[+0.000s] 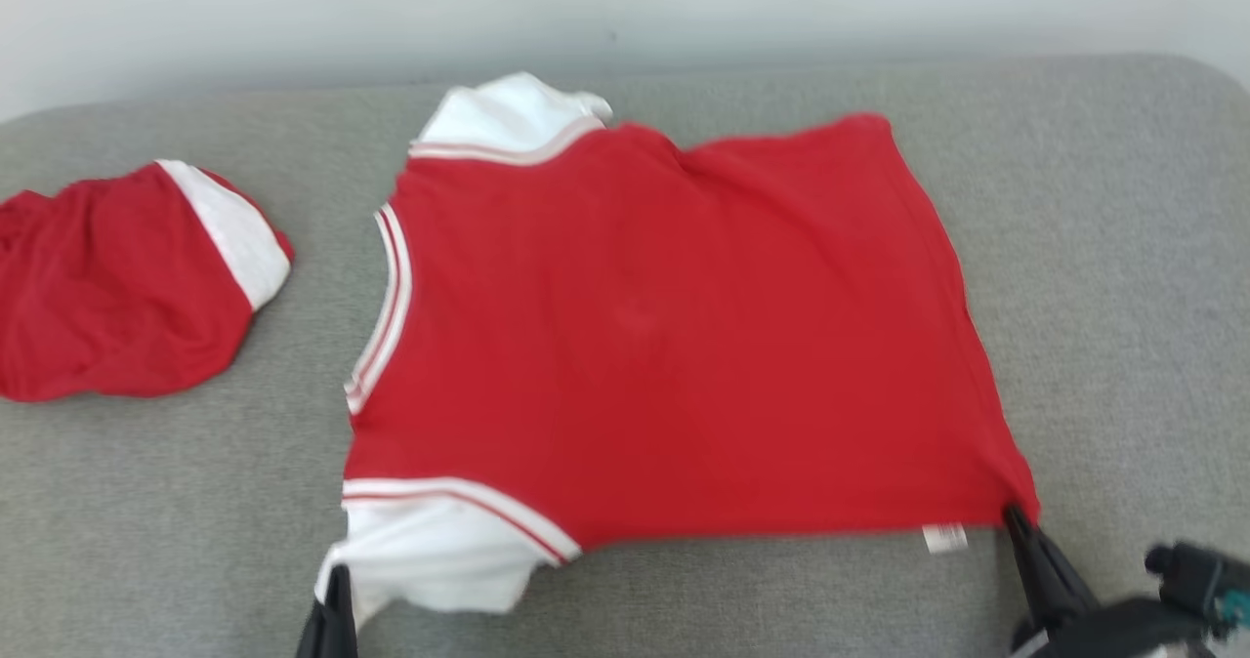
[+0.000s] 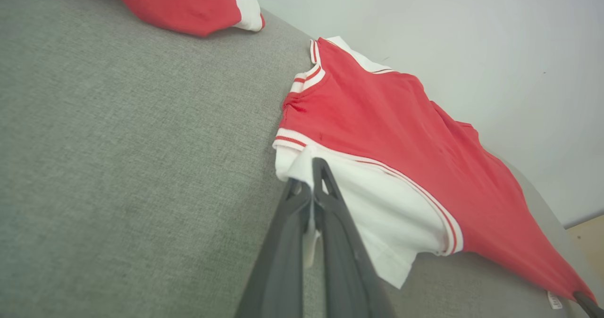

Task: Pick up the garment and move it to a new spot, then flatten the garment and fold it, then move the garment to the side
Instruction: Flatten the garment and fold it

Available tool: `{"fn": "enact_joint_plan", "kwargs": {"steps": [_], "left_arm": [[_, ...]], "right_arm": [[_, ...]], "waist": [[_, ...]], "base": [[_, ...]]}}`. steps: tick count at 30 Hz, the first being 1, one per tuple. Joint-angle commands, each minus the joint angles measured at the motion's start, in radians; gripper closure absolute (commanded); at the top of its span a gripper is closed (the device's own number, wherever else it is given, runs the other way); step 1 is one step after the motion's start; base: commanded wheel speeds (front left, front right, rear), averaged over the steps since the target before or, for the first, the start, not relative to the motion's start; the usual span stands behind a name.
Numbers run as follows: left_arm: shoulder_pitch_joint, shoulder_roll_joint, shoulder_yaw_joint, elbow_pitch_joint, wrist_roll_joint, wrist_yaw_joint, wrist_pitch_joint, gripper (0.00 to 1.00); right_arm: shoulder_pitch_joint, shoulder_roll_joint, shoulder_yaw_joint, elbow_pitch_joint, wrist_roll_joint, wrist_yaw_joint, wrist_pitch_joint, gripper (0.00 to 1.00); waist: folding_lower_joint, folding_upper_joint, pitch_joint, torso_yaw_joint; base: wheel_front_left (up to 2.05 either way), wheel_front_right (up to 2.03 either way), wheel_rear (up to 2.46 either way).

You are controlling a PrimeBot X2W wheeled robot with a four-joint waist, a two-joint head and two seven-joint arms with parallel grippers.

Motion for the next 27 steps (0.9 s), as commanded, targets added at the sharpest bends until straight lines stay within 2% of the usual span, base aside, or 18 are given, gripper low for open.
{"fn": "enact_joint_plan", "kwargs": {"steps": [1,6,12,18,27], "left_arm": [[0.018,-0.001,0.006,-0.001,0.006,-0.001,-0.003,1.0],[0.07,-0.009,-0.018,-0.011,0.016,-0.008,-0.003,1.0],[0.065,-0.013,-0.041,-0.016,0.03,-0.012,-0.003,1.0],[0.001,-0.011,-0.066,-0.017,0.069,-0.032,-0.002,1.0],[-0.189,0.052,-0.088,0.043,0.091,-0.068,0.043,1.0]], "right_arm": [[0.021,-0.012,-0.015,0.001,-0.019,-0.003,-0.005,1.0],[0.114,0.004,-0.078,-0.029,-0.093,-0.003,0.025,1.0],[0.159,0.052,-0.165,-0.085,-0.164,-0.003,0.095,1.0],[0.155,0.098,-0.229,-0.174,-0.226,-0.003,0.182,1.0],[0.061,0.135,-0.282,-0.274,-0.27,-0.003,0.354,1.0]], "waist": [[0.0002,0.0002,-0.025,0.02],[0.0002,0.0002,-0.047,0.03],[0.0002,0.0002,-0.05,0.027],[0.0002,0.0002,-0.048,0.015],[0.0002,0.0002,-0.03,-0.014]], "base": [[0.0,0.0,0.0],[0.0,0.0,0.0],[0.0,0.0,0.0],[0.0,0.0,0.0],[0.0,0.0,0.0]]}}
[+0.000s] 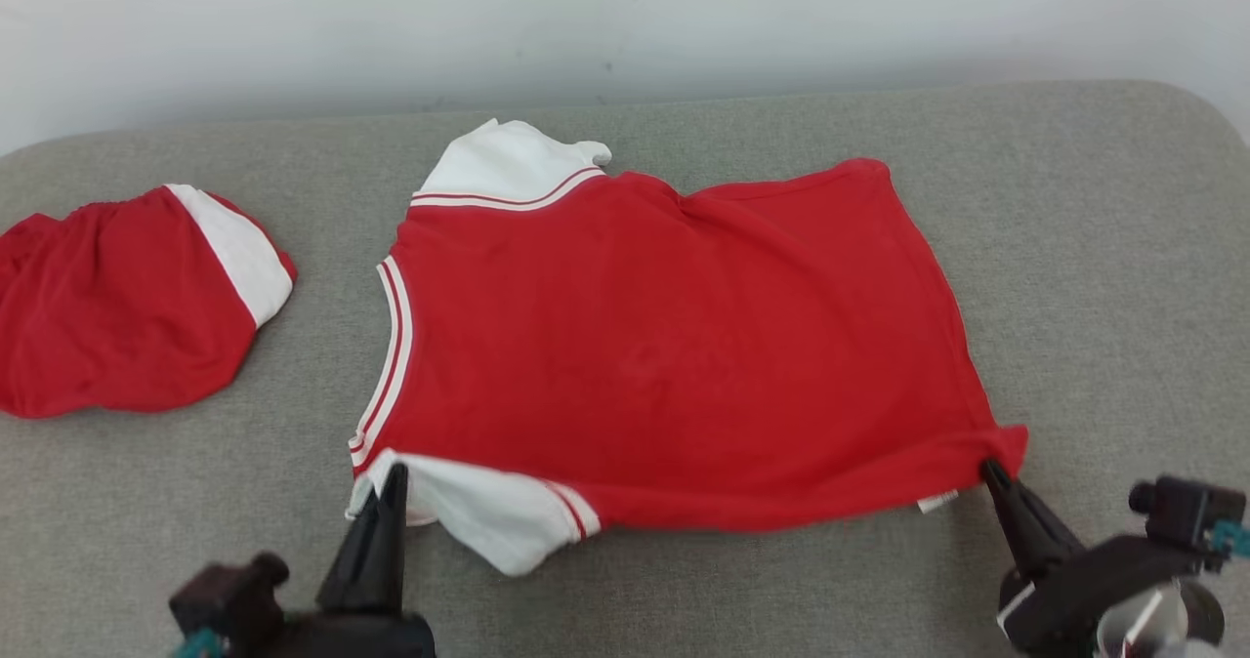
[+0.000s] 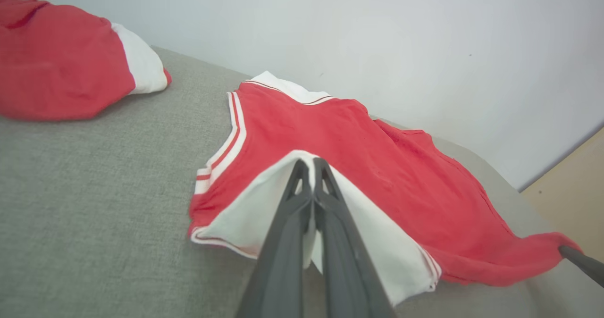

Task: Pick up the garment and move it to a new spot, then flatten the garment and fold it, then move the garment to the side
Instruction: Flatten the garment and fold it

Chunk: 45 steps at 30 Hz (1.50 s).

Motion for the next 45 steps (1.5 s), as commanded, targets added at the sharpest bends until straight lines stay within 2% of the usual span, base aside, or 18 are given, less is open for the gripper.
{"fn": "enact_joint_plan", "kwargs": {"steps": [1,6,15,16,17,18,19,25,32,38,45], "left_arm": [[-0.061,0.015,0.001,0.028,0.001,-0.01,0.013,1.0],[-0.196,0.042,-0.006,0.11,-0.001,-0.023,0.04,1.0],[-0.39,0.061,-0.018,0.287,-0.01,-0.036,0.033,1.0],[-0.407,0.062,-0.023,0.314,-0.009,-0.038,0.035,1.0],[-0.425,0.061,-0.027,0.335,-0.008,-0.039,0.03,1.0],[-0.443,0.06,-0.027,0.358,-0.009,-0.041,0.024,0.72],[-0.457,0.06,-0.03,0.379,-0.007,-0.042,0.018,0.02],[-0.493,0.064,-0.023,0.459,0.001,-0.043,-0.023,0.0],[-0.408,0.073,-0.013,0.448,0.031,-0.044,-0.038,0.0],[-0.306,0.073,-0.016,0.41,0.057,-0.036,-0.039,0.0],[-0.315,0.064,-0.038,0.439,0.077,-0.026,-0.037,0.0]], "right_arm": [[-0.041,0.013,-0.013,-0.005,-0.011,-0.003,0.032,1.0],[-0.142,0.029,-0.009,0.025,-0.024,-0.003,0.115,1.0],[-0.313,0.043,0.0,0.12,-0.041,-0.003,0.136,1.0],[-0.33,0.043,0.002,0.136,-0.043,-0.003,0.13,0.58],[-0.345,0.043,0.004,0.15,-0.044,-0.003,0.122,0.02],[-0.358,0.041,0.007,0.166,-0.046,-0.003,0.113,0.0],[-0.369,0.038,0.012,0.18,-0.05,-0.003,0.104,0.0],[-0.389,-0.011,0.069,0.226,-0.09,-0.003,0.029,0.0],[-0.358,-0.069,0.125,0.267,-0.125,-0.003,-0.045,0.0],[-0.374,-0.085,0.141,0.316,-0.127,-0.003,-0.08,0.0],[-0.416,-0.072,0.152,0.412,-0.125,-0.003,-0.095,0.0]], "waist": [[0.0,0.0,0.012,-0.01],[0.0,0.0,0.043,-0.02],[0.0,0.0,0.094,-0.027],[0.0,0.0,0.096,-0.026],[0.0,0.0,0.098,-0.025],[0.0,0.0,0.1,-0.024],[0.0,0.0,0.101,-0.022],[0.0,0.0,0.095,-0.013],[0.0,0.0,0.083,-0.005],[0.0,0.0,0.102,-0.001],[0.0,0.0,0.133,0.01]], "base": [[0.0,0.0,0.0],[0.0,0.0,0.0],[0.0,0.0,0.0],[0.0,0.0,0.0],[0.0,0.0,0.0],[0.0,0.0,0.0],[0.0,0.0,0.0],[0.0,0.0,0.0],[0.0,0.0,0.0],[0.0,0.0,0.0],[0.0,0.0,0.0]]}}
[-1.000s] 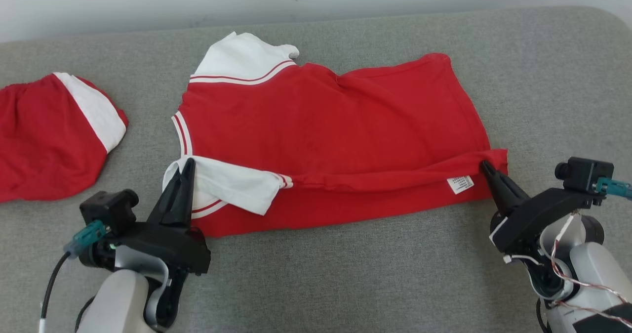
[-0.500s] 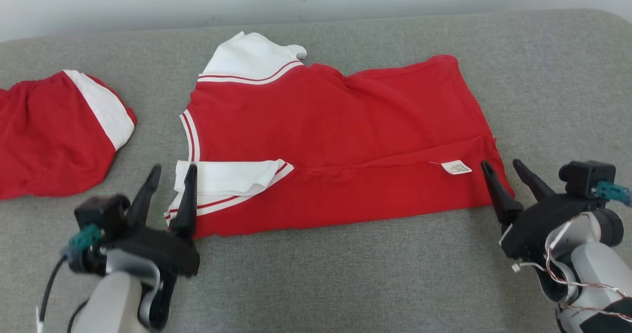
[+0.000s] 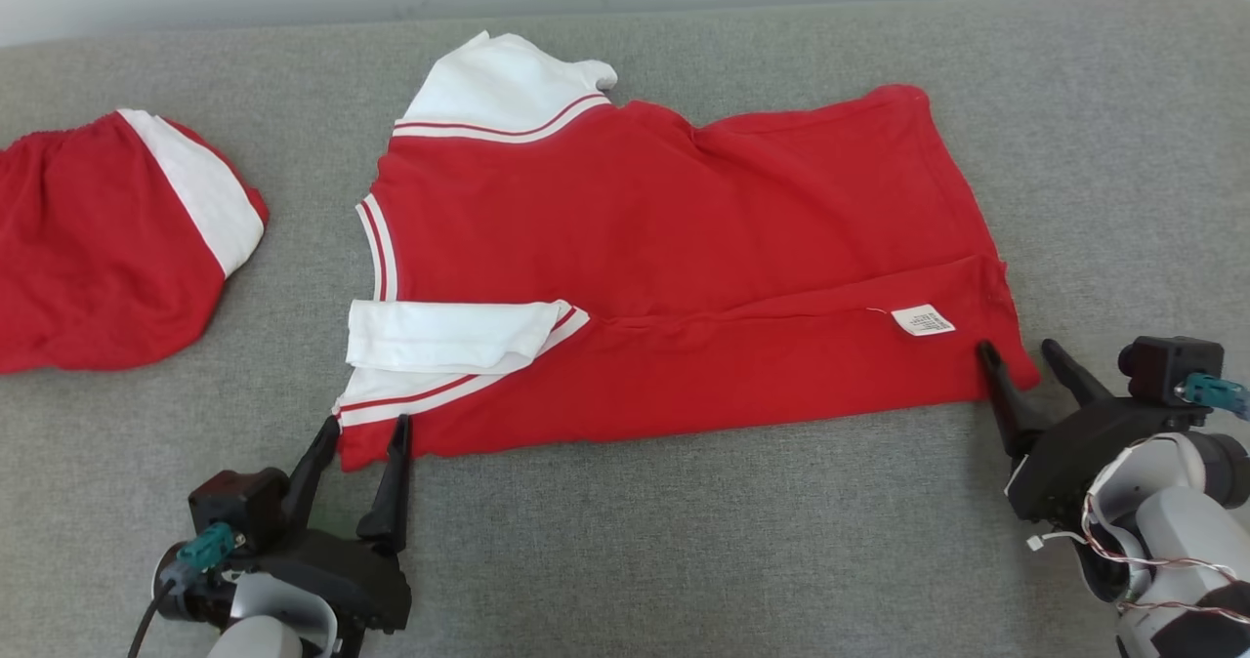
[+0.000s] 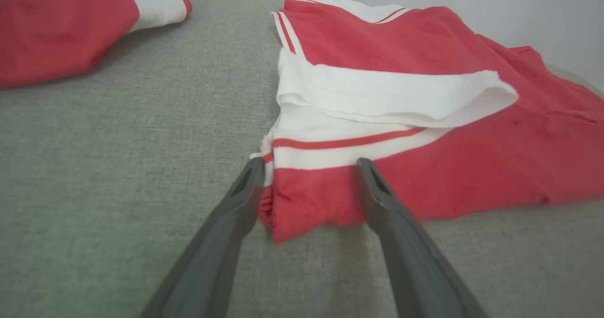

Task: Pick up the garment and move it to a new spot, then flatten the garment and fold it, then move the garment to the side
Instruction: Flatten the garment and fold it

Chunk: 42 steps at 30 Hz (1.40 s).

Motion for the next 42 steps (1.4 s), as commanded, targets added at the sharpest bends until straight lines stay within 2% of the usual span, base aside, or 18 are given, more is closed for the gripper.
{"fn": "enact_joint_plan", "kwargs": {"steps": [1,3,4,5,6,7,8,14,19,28,34,35,36,42], "left_arm": [[-0.014,-0.004,0.002,0.019,0.002,0.005,0.0,0.0],[-0.022,-0.004,-0.003,0.05,0.0,0.008,0.009,0.0],[-0.026,-0.006,-0.003,0.062,-0.002,0.007,0.009,0.0],[-0.03,-0.009,-0.003,0.074,-0.007,0.006,0.009,0.34],[-0.03,-0.009,-0.003,0.074,-0.007,0.006,0.009,0.34],[-0.032,-0.012,-0.005,0.084,-0.009,0.005,0.009,0.7],[-0.036,-0.014,-0.008,0.093,-0.011,0.003,0.01,0.99],[-0.041,-0.013,-0.009,0.117,-0.024,-0.003,0.005,1.0],[0.014,-0.01,0.001,0.072,-0.038,-0.006,0.0,1.0],[0.217,-0.02,0.019,-0.056,-0.048,0.033,-0.001,1.0],[0.285,-0.04,-0.001,-0.116,-0.036,0.055,-0.001,1.0],[0.287,-0.043,0.0,-0.126,-0.031,0.059,-0.001,0.73],[0.288,-0.047,0.003,-0.138,-0.029,0.063,-0.001,0.0],[0.309,-0.058,0.047,-0.219,0.0,0.069,-0.001,0.0]], "right_arm": [[-0.016,0.012,0.007,0.022,0.002,-0.003,-0.007,0.0],[-0.03,0.023,0.014,0.054,0.01,-0.003,-0.01,0.0],[-0.035,0.03,0.019,0.068,0.015,-0.003,-0.012,0.38],[-0.04,0.038,0.022,0.082,0.022,-0.003,-0.02,0.6],[-0.04,0.038,0.022,0.082,0.022,-0.003,-0.02,0.6],[-0.045,0.041,0.025,0.095,0.025,-0.003,-0.026,0.96],[-0.048,0.045,0.029,0.106,0.032,-0.003,-0.033,1.0],[-0.041,0.052,0.051,0.142,0.071,-0.003,-0.089,1.0],[0.032,0.034,0.059,0.108,0.129,-0.003,-0.13,1.0],[0.233,0.01,0.024,-0.002,0.175,-0.003,-0.126,1.0],[0.342,0.039,-0.029,-0.065,0.16,-0.003,-0.12,1.0],[0.35,0.04,-0.038,-0.073,0.143,-0.003,-0.127,0.66],[0.356,0.035,-0.041,-0.078,0.111,-0.003,-0.133,0.02],[0.365,0.072,-0.095,-0.135,0.005,-0.003,-0.167,0.0]], "waist": [[0.0,-0.0001,0.011,0.005],[0.0,-0.0001,0.016,0.005],[0.0,-0.0001,0.017,0.005],[0.0,-0.0001,0.018,0.006],[0.0,-0.0001,0.018,0.006],[0.0,-0.0001,0.016,0.007],[0.0,-0.0001,0.014,0.01],[0.0,-0.0001,-0.037,0.023],[0.0,-0.0001,-0.108,0.028],[0.0,-0.0001,-0.153,0.015],[0.0,-0.0001,-0.158,0.015],[0.0,-0.0001,-0.16,0.013],[0.0,-0.0001,-0.162,0.012],[0.0,-0.0001,-0.187,-0.001]], "base": [[0.0,0.0,0.0],[0.0,0.0,0.0],[0.0,0.0,0.0],[0.0,0.0,0.0],[0.0,0.0,0.0],[0.0,0.0,0.0],[0.0,0.0,0.0],[0.0,0.0,0.0],[0.0,0.0,0.0],[0.0,0.0,0.0],[0.0,0.0,0.0],[0.0,0.0,0.0],[0.0,0.0,0.0],[0.0,0.0,0.0]]}}
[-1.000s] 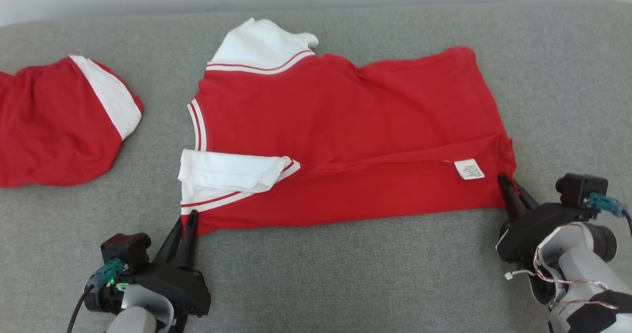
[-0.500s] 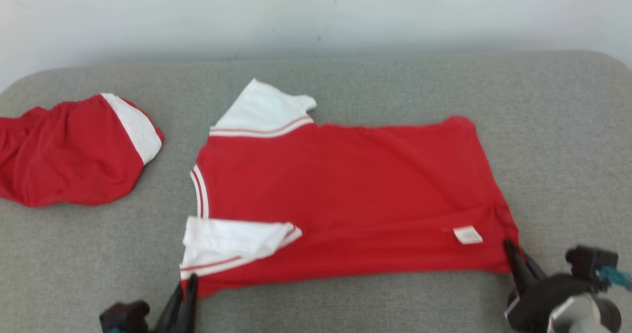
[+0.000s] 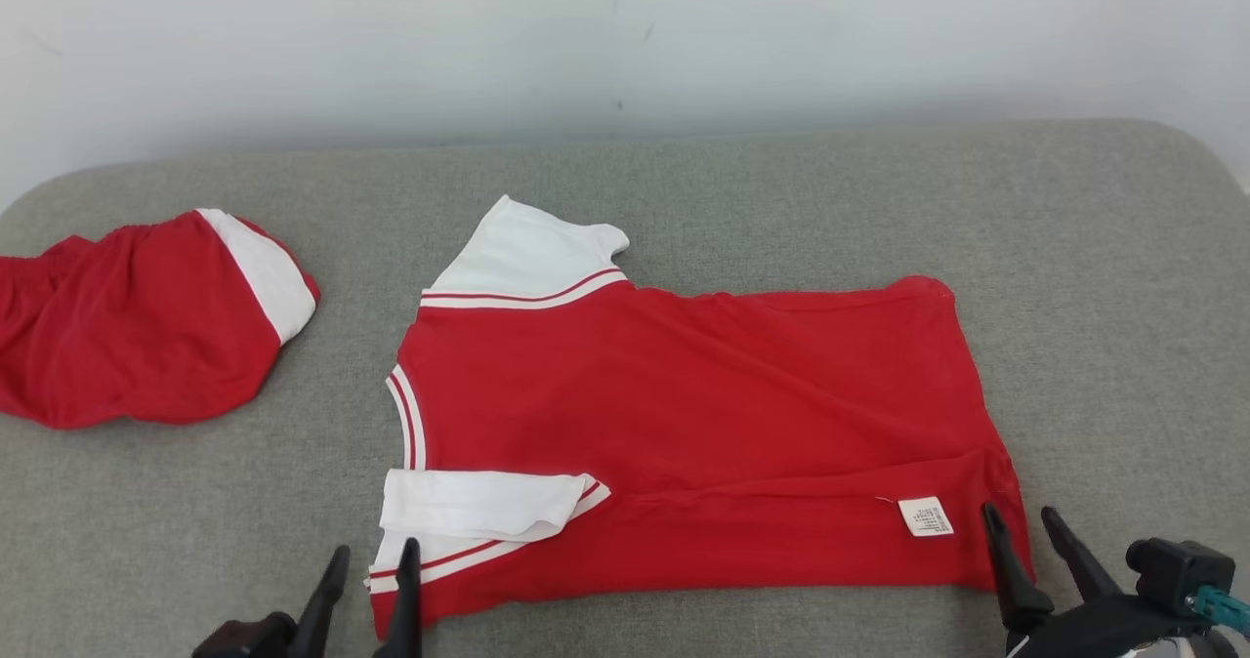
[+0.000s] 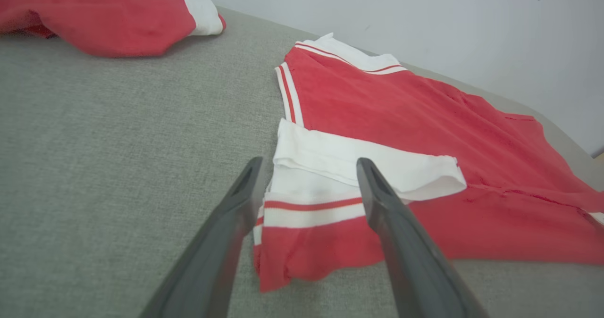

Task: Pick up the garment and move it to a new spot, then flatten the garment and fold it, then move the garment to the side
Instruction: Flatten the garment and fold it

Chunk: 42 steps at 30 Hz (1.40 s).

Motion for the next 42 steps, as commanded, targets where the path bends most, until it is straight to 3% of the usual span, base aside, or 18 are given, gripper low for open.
{"fn": "enact_joint_plan", "kwargs": {"steps": [1,14,25,42], "left_arm": [[0.018,-0.002,0.026,-0.035,0.022,0.004,-0.002,0.0],[0.044,-0.026,0.177,-0.198,0.106,-0.001,-0.001,0.0],[0.086,-0.01,0.215,-0.241,0.193,-0.005,-0.001,0.0],[0.12,-0.016,0.217,-0.194,0.233,-0.037,-0.001,0.0]], "right_arm": [[0.009,0.004,-0.018,-0.03,-0.046,-0.003,-0.018,0.0],[0.082,0.095,-0.132,-0.241,-0.231,-0.003,-0.085,0.0],[0.185,0.156,-0.186,-0.404,-0.321,-0.003,-0.095,0.0],[0.251,0.189,-0.2,-0.405,-0.35,-0.003,-0.081,0.0]], "waist": [[0.0001,0.0,-0.017,-0.009],[0.0001,0.0,-0.077,-0.011],[0.0001,0.0,-0.093,0.006],[0.0001,0.0,-0.09,0.026]], "base": [[0.0,0.0,0.0],[0.0,0.0,0.0],[0.0,0.0,0.0],[0.0,0.0,0.0]]}}
